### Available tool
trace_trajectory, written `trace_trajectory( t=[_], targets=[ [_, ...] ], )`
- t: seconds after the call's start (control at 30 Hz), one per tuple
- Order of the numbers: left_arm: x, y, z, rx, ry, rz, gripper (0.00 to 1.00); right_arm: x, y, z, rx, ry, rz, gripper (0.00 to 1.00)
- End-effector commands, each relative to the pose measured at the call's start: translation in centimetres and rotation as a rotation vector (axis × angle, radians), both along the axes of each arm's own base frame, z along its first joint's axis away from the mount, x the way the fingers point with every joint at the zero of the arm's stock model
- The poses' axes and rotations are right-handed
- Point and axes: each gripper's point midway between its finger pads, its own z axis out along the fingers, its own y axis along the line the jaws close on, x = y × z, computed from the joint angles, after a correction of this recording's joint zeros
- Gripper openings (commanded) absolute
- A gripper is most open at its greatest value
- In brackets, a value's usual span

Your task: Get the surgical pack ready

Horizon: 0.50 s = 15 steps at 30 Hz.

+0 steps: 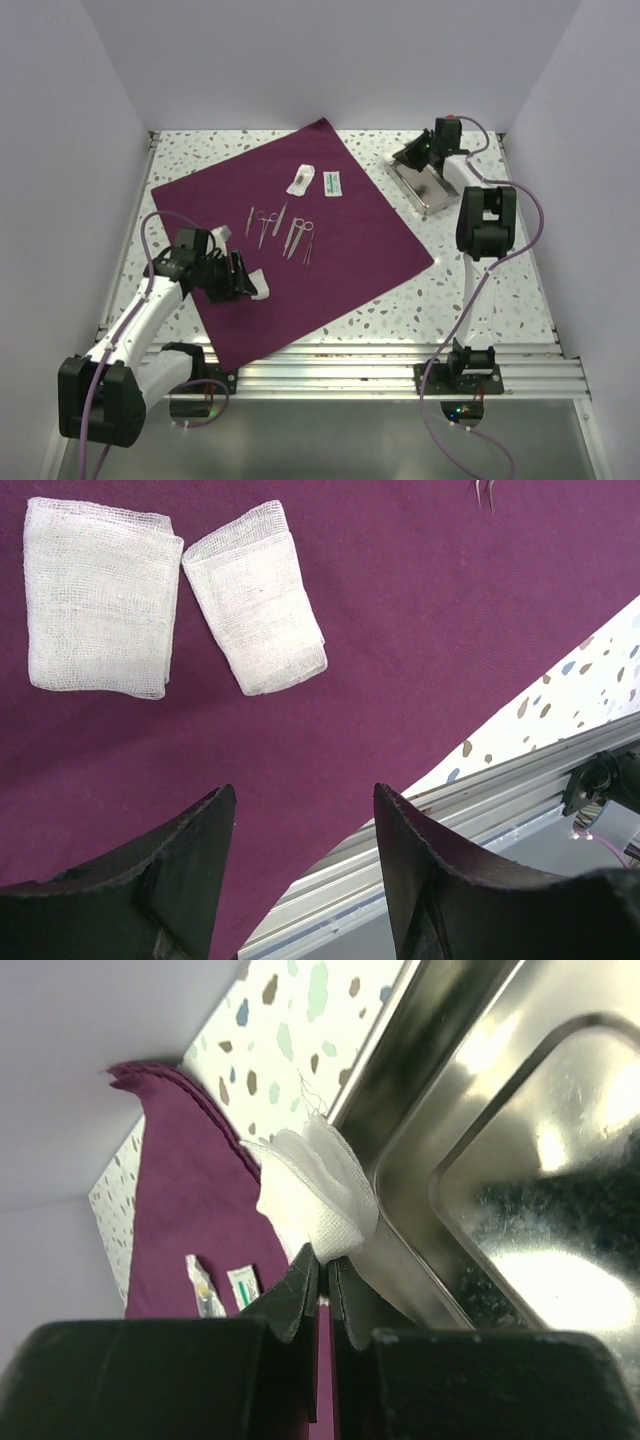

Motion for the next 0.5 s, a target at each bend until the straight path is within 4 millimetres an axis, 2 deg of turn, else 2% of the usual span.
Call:
trace_trajectory(
  t=[0.0, 0.03, 0.07, 0.1, 0.17, 0.33, 0.47],
  targets=[
    [0.6, -0.6, 0.0, -0.024, -0.014, -0.006, 0.61, 1.8, -0.6, 4.2, 0.02, -0.139, -0.028, 0.0],
    [0.7, -0.5, 0.0, -0.024, -0.012, -0.004, 0.61, 1.6, -0.6, 4.1, 0.024, -0.139, -0.031, 0.0],
    [0.7, -0.6, -0.2, -0.026, -0.004, -0.007, 0.61, 1.6, -0.7, 4.8, 0.023, -0.151, -0.038, 0.0],
    [0.8, -0.6, -0.1, -0.026, -0.008, -0.008, 0.61, 1.7, -2.5, 4.7, 0.017, -0.144, -0.076, 0.0],
    [0.9, -0.7, -0.3, -0.029, 0.0, -0.01, 0.61, 1.5, -3.1, 4.3, 0.023, -0.13, -0.099, 0.0],
    [1.0, -0.8, -0.3, -0.028, 0.002, -0.018, 0.61, 1.8, -4.0, 2.6, 0.029, -0.094, -0.126, 0.0],
    [0.9, -0.6, -0.4, -0.019, 0.005, -0.018, 0.61, 1.8, -4.1, 1.1, 0.037, -0.05, -0.116, 0.0]
  ],
)
